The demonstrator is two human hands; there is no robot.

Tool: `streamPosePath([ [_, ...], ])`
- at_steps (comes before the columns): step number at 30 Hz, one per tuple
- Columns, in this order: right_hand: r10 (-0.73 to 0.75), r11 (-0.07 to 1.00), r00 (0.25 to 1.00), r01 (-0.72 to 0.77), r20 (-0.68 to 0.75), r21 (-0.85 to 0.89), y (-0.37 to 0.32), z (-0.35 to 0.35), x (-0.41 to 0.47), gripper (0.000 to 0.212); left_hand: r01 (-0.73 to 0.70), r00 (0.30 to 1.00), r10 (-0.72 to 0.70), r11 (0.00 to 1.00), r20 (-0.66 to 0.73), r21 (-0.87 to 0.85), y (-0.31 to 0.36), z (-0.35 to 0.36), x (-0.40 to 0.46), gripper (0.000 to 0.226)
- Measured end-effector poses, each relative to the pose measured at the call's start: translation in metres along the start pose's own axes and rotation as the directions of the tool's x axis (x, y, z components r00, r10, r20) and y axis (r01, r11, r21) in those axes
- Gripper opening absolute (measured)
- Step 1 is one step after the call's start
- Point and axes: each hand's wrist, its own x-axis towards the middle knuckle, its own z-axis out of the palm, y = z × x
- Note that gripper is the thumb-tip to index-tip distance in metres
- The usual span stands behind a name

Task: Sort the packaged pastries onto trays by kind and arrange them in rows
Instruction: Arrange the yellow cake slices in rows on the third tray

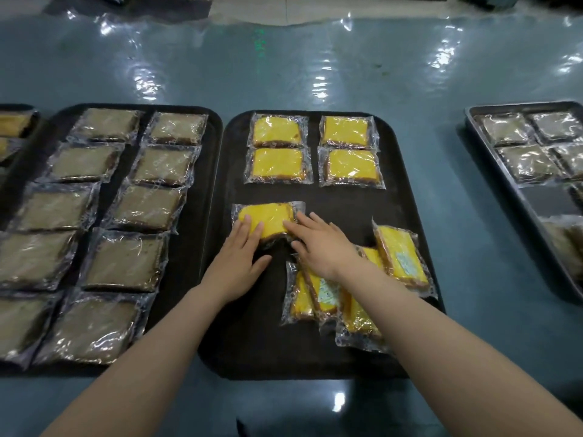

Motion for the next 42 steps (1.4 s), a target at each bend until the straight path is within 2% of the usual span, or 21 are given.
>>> streamPosePath([
  [2, 0.020, 0.999, 0.999, -0.019, 0.034, -0.034, 0.004, 0.000, 0.004, 0.046, -0.005, 1.000, 0.006, 1.000, 0.013, -0.029, -0.003, -0.001, 0.002, 0.067],
  [5, 0.044, 0.999, 0.998, -0.044, 0.037, 0.002, 0.007, -0.002, 0.008, 0.043, 0.011, 1.000, -0.011, 0.990, -0.002, -0.139, -0.004, -0.005, 0.009, 0.057],
  [8, 0.070, 0.996, 0.997, -0.067, -0.046, 0.064, 0.002, -0.004, 0.015, 0.036, 0.044, 0.994, -0.064, 0.977, -0.090, -0.208, 0.000, -0.007, 0.017, 0.053],
  [10, 0.078, 0.996, 0.990, -0.072, -0.113, 0.055, -0.002, -0.002, 0.017, 0.030, 0.066, 0.991, -0.084, 0.985, -0.103, -0.161, 0.003, -0.003, 0.020, 0.057],
  [12, 0.102, 0.995, 0.984, -0.098, -0.147, 0.030, -0.002, 0.000, 0.019, 0.033, 0.075, 0.993, -0.084, 0.992, -0.088, -0.100, 0.005, 0.000, 0.023, 0.063],
  [15, 0.162, 0.987, 0.974, -0.161, -0.156, 0.021, 0.002, -0.001, 0.026, 0.043, 0.068, 0.996, -0.071, 0.997, -0.062, -0.046, 0.007, -0.003, 0.035, 0.067],
  [22, 0.218, 0.975, 0.965, -0.223, -0.149, -0.014, 0.006, -0.007, 0.043, 0.045, 0.035, 0.999, -0.034, 0.999, -0.036, 0.018, 0.007, -0.010, 0.066, 0.070],
  [25, 0.218, 0.976, 0.960, -0.216, -0.176, 0.029, 0.009, -0.013, 0.031, 0.044, 0.038, 0.993, -0.033, 0.998, -0.111, 0.041, 0.010, -0.011, 0.060, 0.071],
  [29, 0.248, 0.968, 0.931, -0.248, -0.268, 0.035, 0.020, -0.027, -0.006, 0.045, 0.019, 0.979, -0.032, 0.998, -0.201, -0.066, 0.016, -0.008, 0.028, 0.072],
  [34, 0.379, 0.918, 0.854, -0.396, -0.356, 0.026, 0.042, -0.030, -0.066, 0.049, 0.047, 0.988, -0.053, 0.998, -0.146, -0.046, 0.021, 0.007, -0.010, 0.075],
  [38, 0.538, 0.842, 0.799, -0.528, -0.268, 0.114, 0.053, -0.023, -0.089, 0.047, 0.151, 0.988, -0.150, 0.989, -0.046, 0.008, 0.020, 0.016, -0.018, 0.078],
  [40, 0.559, 0.829, 0.790, -0.539, -0.252, 0.152, 0.054, -0.022, -0.089, 0.037, 0.187, 0.982, -0.187, 0.981, -0.021, 0.052, 0.020, 0.019, -0.020, 0.080],
  [42, 0.518, 0.855, 0.813, -0.502, -0.268, 0.129, 0.053, -0.025, -0.087, 0.025, 0.205, 0.978, -0.206, 0.972, 0.002, 0.112, 0.018, 0.023, -0.023, 0.082],
])
